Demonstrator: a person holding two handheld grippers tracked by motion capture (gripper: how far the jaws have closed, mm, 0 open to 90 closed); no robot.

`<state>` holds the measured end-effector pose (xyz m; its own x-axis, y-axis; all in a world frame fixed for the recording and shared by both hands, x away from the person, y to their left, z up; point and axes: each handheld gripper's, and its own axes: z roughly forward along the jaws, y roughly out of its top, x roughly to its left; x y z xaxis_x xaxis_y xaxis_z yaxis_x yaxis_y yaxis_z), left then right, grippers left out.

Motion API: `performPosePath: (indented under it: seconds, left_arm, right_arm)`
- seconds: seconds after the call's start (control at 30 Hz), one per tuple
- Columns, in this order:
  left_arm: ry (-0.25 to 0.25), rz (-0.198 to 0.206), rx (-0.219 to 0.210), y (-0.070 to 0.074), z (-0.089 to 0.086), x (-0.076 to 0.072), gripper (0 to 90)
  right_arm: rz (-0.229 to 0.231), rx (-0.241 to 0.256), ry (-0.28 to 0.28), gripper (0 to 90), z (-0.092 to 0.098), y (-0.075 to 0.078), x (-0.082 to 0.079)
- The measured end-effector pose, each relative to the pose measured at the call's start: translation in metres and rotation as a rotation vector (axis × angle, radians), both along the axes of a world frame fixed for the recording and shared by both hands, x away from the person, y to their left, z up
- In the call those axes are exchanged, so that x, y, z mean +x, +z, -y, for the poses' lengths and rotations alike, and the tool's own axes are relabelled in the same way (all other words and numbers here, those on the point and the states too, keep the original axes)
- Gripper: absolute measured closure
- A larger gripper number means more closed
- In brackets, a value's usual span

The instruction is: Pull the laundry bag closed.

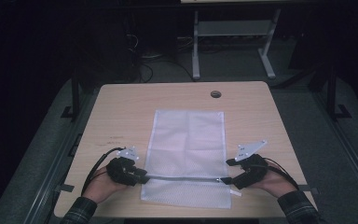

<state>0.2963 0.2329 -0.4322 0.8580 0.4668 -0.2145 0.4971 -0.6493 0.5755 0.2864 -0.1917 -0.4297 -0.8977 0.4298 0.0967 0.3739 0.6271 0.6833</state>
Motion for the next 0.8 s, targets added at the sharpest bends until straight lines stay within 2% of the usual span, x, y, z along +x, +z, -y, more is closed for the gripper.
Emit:
performPosePath:
  seconds: [0.13, 0.33, 0.53, 0.7, 0.8]
  left_arm:
    - [0.035, 0.026, -0.001, 0.005, -0.005, -0.001, 48.5]
    - [0.082, 0.075, 0.015, 0.01, -0.015, -0.008, 32.2]
    - [0.147, 0.132, 0.041, 0.01, -0.029, -0.018, 18.9]
    - [0.217, 0.153, 0.041, 0.008, -0.044, -0.026, 13.8]
    - [0.241, 0.154, 0.031, 0.006, -0.052, -0.028, 13.8]
  right_arm:
    - [0.024, 0.026, -0.066, 18.6, 0.007, 0.003, -0.002]
    - [0.052, 0.068, -0.193, 16.3, 0.027, 0.01, -0.006]
    - [0.073, 0.058, -0.291, 13.9, 0.047, 0.006, -0.014]
    - [0.097, 0.039, -0.373, 13.5, 0.059, 0.001, -0.024]
    - [0.076, 0.039, -0.418, 13.4, 0.065, -0.004, -0.029]
